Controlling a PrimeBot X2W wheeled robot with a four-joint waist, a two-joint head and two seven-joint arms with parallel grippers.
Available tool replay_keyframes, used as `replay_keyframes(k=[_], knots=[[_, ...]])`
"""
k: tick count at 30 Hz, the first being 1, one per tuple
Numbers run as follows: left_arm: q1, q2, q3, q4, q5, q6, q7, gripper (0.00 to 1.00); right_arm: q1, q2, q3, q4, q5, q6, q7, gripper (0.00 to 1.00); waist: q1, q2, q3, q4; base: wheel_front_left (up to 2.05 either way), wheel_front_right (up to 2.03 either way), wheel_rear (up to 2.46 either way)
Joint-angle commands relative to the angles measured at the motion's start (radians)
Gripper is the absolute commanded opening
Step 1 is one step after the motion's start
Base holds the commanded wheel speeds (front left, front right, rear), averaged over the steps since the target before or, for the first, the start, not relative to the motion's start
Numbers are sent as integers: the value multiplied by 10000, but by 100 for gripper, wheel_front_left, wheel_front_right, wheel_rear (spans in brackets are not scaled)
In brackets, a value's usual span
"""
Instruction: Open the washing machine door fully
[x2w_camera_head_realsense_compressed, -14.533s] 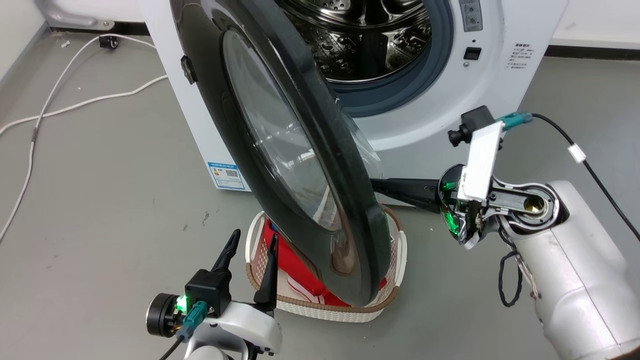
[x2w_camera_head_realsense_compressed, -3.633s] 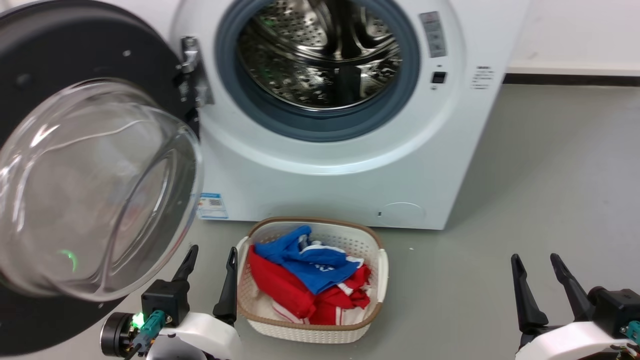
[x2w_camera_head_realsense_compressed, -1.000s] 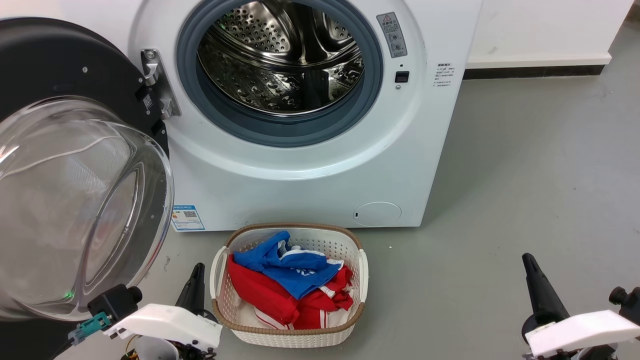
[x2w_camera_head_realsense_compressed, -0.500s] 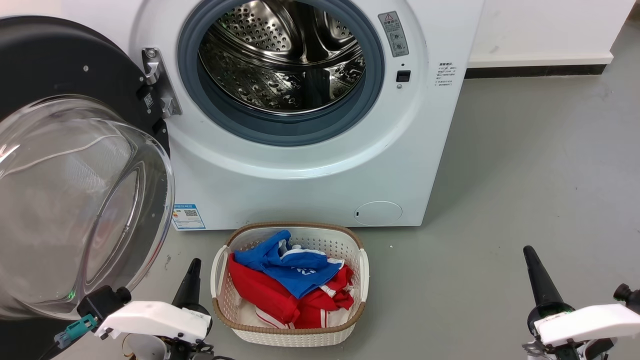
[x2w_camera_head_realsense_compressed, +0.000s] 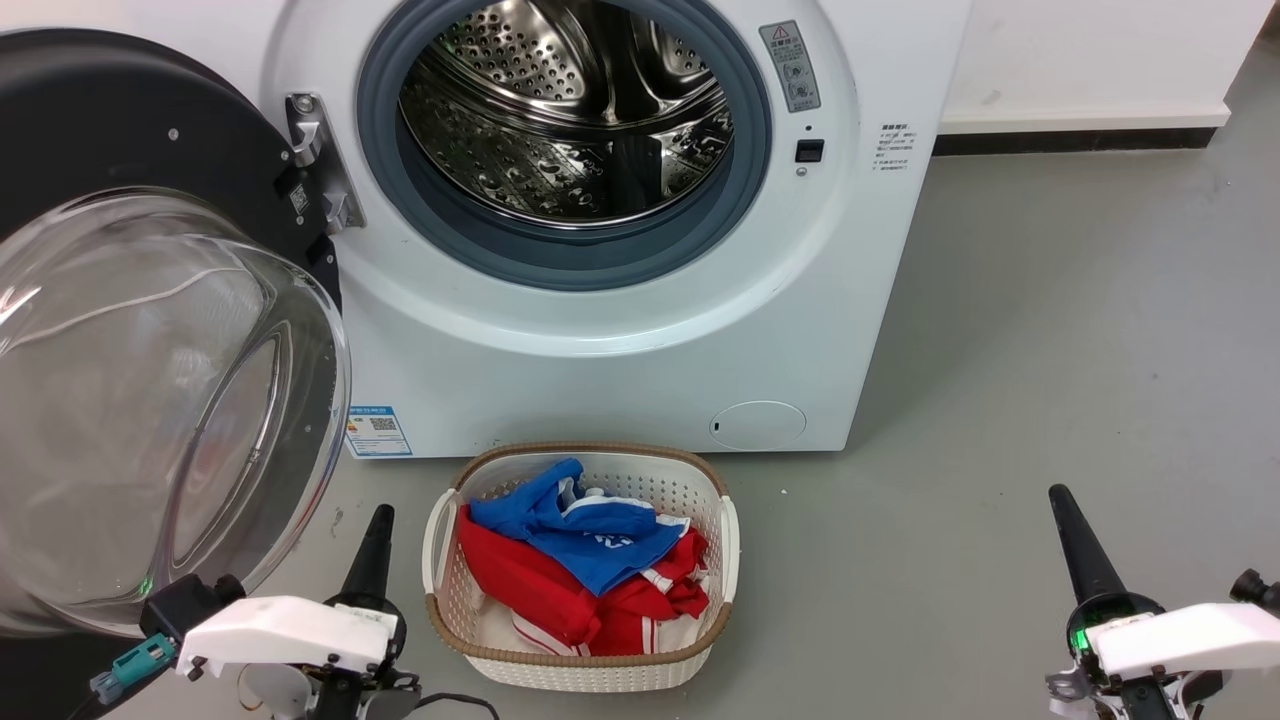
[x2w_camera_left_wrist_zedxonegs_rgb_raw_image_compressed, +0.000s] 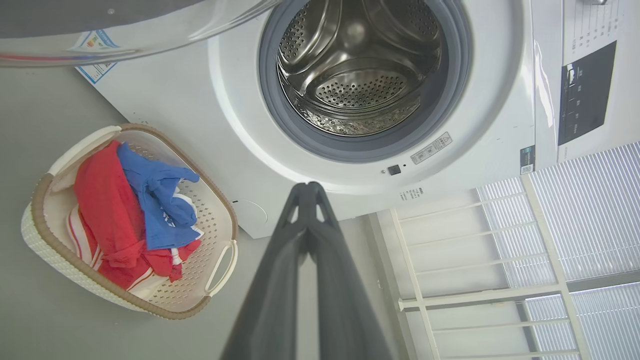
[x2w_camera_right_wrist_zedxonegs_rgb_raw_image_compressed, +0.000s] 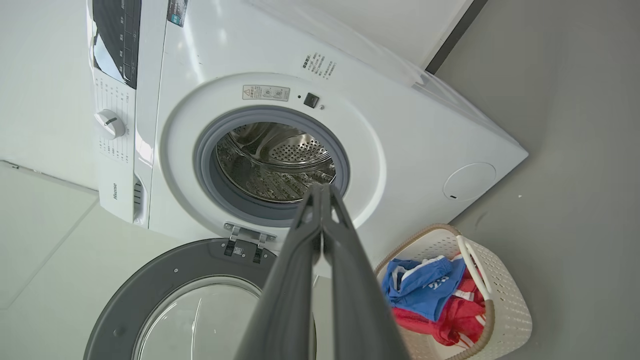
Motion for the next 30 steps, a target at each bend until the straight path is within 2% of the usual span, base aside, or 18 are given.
replay_keyframes(k=[1, 30], knots=[[-210, -24, 112, -54, -197, -84, 49, 0, -299, -46, -22, -28, 239, 3, 37, 0, 0, 0, 2, 2, 0, 0, 0], [-287, -470, 1038, 24, -2295, -733, 681, 0, -716, -35, -145, 473, 2831, 3, 301, 0, 0, 0, 53, 56, 0, 0, 0]])
